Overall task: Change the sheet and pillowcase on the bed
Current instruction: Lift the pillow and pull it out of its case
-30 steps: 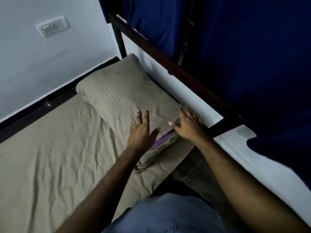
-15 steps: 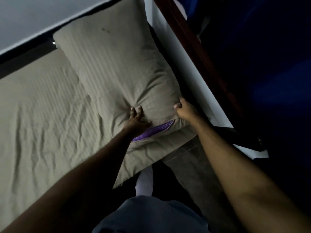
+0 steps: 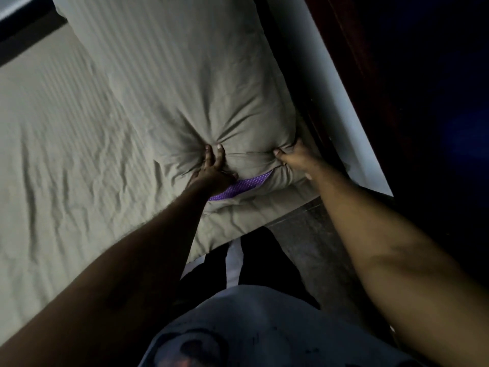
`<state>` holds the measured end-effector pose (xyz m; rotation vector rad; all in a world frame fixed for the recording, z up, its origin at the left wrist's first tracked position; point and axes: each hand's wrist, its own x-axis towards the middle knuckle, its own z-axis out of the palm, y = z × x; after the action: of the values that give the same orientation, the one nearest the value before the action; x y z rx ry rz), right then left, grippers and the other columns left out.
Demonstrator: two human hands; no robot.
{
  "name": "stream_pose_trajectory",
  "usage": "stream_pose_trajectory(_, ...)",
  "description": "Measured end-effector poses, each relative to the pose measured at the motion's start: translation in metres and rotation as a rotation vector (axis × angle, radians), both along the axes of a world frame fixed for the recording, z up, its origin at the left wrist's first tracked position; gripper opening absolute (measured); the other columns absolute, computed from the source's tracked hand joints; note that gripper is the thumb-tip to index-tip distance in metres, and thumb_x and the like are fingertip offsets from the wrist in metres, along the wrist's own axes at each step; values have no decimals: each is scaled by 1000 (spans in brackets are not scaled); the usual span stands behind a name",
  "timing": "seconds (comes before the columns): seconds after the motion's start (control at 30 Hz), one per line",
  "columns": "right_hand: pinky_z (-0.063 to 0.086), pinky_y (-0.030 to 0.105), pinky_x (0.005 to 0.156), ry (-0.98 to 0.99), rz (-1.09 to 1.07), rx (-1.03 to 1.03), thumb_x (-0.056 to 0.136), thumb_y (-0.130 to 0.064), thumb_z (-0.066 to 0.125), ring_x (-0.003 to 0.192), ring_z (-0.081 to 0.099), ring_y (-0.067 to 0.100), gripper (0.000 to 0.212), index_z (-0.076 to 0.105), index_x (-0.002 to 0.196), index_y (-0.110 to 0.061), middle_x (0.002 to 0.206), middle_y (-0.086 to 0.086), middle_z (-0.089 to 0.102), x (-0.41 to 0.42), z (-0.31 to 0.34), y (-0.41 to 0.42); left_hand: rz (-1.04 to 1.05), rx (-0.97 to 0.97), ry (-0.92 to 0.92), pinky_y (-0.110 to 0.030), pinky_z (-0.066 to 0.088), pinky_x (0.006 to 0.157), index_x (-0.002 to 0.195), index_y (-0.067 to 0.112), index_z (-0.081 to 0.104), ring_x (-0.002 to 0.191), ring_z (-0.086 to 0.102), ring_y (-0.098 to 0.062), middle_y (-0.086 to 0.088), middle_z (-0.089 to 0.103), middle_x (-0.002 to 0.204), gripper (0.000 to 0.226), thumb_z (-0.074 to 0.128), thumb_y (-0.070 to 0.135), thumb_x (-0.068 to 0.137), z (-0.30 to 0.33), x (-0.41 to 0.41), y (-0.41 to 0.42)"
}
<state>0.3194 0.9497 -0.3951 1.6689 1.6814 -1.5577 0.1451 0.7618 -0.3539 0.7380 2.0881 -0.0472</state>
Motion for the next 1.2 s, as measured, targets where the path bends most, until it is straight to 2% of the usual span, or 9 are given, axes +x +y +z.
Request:
stream_pose_trajectory(0.1,32,25,111,20,-23,47,88,-34,75,144,38,24,89,24,156,-5,157,11,39,-6,2,-1,32,-9,-36,-46,16,124,160,36,-7,155,-1,-32,-7,-19,167,105,65,58,86,2,-3,3)
stream_pose_trajectory(0.33,35,38,114,4,94,222,91,-38,71,142,39,38,96,13,155,6,155,25,36,-27,47,-33,122,79,80,-48,16,124,159,35,-11,155,5,-31,-2,-18,168,100,61,50,91,25,2,-32)
stream_pose_trajectory(0.47,35,36,109,89,177,354,92,-43,68,137,43,41,88,24,153,4,148,27,45,-47,94,-72,356,311,135,-46,20,121,161,24,-2,155,7,-33,-11,0,169,83,51,32,98,47,13,-75)
stream_pose_trajectory(0.53,37,37,107,146,208,359,92,-45,67,133,46,40,82,33,151,1,143,27,50,-63,124,-92,552,450,118,-38,15,125,162,20,8,154,10,-31,-19,10,166,75,48,38,101,64,21,-97)
stream_pose_trajectory(0.67,51,39,87,292,333,403,88,-50,69,109,64,36,50,60,114,-9,113,18,70,-96,183,-139,632,538,57,-42,7,126,161,18,-5,155,-3,-29,-22,-3,166,103,46,73,89,98,31,-151)
stream_pose_trajectory(0.83,47,37,86,498,500,498,93,-36,68,111,62,38,40,63,118,-4,116,20,70,-141,274,-220,555,670,245,-48,2,121,156,9,-22,153,-17,-32,-14,-19,165,157,65,89,53,129,41,-210)
stream_pose_trajectory(1.0,48,43,93,694,724,587,95,-33,65,114,61,36,43,61,123,-2,121,20,68,-159,352,-341,1024,956,392,-43,18,123,157,25,-11,155,10,-31,-14,3,167,152,92,56,50,172,46,-279)
stream_pose_trajectory(1.07,45,37,100,710,811,591,96,-32,64,123,57,34,48,57,133,-2,131,19,63,-152,374,-395,1104,1006,478,-46,23,123,158,23,-5,154,13,-28,-10,6,166,149,90,59,49,187,60,-316)
stream_pose_trajectory(1.2,46,34,100,758,912,601,95,-38,63,124,58,29,53,54,139,-9,134,13,63,-140,392,-485,1287,991,565,-50,37,115,155,43,1,149,29,-21,5,19,163,143,91,59,46,209,72,-404)
